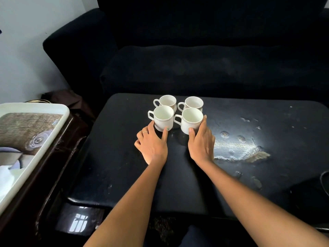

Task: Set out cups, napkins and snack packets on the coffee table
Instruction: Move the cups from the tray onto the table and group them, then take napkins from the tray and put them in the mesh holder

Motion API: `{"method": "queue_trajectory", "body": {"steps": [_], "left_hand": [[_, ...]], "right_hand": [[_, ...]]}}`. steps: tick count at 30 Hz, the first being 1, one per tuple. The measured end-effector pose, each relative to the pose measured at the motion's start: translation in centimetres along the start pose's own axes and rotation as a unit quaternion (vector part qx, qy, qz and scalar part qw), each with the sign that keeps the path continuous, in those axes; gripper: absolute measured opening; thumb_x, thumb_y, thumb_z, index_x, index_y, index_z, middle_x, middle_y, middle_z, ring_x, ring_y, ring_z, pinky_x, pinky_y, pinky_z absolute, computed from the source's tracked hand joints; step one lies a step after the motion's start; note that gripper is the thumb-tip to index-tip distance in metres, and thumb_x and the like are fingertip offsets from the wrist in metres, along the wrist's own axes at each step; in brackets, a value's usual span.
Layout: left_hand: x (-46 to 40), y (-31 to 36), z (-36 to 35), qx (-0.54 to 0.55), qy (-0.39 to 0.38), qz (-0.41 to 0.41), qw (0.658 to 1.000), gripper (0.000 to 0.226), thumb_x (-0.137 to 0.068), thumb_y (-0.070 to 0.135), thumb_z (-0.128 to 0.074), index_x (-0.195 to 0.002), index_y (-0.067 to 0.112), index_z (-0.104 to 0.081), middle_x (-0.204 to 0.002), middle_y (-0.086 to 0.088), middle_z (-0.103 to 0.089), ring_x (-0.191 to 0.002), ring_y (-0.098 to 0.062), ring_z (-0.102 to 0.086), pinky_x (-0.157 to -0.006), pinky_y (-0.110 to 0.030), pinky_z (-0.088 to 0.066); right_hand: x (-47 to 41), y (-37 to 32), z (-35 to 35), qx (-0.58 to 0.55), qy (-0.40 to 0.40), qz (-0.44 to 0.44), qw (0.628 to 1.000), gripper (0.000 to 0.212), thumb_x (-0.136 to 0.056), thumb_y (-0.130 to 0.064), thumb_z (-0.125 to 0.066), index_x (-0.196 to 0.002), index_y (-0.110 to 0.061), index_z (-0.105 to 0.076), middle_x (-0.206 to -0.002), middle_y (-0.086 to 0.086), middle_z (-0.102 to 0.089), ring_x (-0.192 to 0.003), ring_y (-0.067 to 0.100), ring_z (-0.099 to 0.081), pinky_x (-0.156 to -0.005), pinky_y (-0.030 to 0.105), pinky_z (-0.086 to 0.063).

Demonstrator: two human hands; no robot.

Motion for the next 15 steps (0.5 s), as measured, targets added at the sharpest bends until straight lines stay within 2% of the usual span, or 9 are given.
{"method": "queue_trajectory", "body": {"steps": [7, 11, 15], "left_hand": [[0.0, 0.0, 0.1, 0.005, 0.003, 0.003, 1.000, 0.057, -0.090, 0.059, -0.045, -0.136, 0.025, -0.042, -0.134, 0.002, -0.051, -0.126, -0.019, -0.037, -0.099, -0.036, -0.027], [0.7, 0.0, 0.8, 0.035, 0.009, 0.001, 0.999, 0.061, -0.090, 0.054, -0.048, -0.140, 0.019, -0.037, -0.140, 0.000, -0.047, -0.131, -0.020, -0.038, -0.106, -0.037, -0.027], [3.8, 0.2, 1.8, 0.079, -0.003, -0.031, 0.996, 0.064, -0.095, 0.040, -0.046, -0.147, 0.010, -0.025, -0.154, -0.009, -0.029, -0.141, -0.023, -0.028, -0.116, -0.035, -0.024]], "right_hand": [[0.0, 0.7, 0.4, -0.065, 0.036, -0.024, 0.997, 0.077, -0.086, -0.033, -0.052, -0.148, -0.008, -0.013, -0.152, 0.013, -0.027, -0.140, 0.026, -0.027, -0.112, 0.042, -0.024], [0.6, 1.2, 1.7, -0.038, 0.092, -0.056, 0.993, 0.067, -0.082, -0.027, -0.054, -0.140, -0.006, -0.029, -0.140, 0.014, -0.039, -0.131, 0.030, -0.034, -0.103, 0.044, -0.030], [2.1, 1.7, 3.3, -0.005, 0.129, -0.091, 0.987, 0.046, -0.082, -0.013, -0.052, -0.126, -0.005, -0.044, -0.124, 0.016, -0.050, -0.116, 0.034, -0.044, -0.090, 0.043, -0.035]]}}
Point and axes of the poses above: each hand's wrist, its own x-axis away from the middle knuckle, its own z-axis out of the back of the hand, y = z × x, the point moved 8 cm from there along -x, towards the middle knuckle
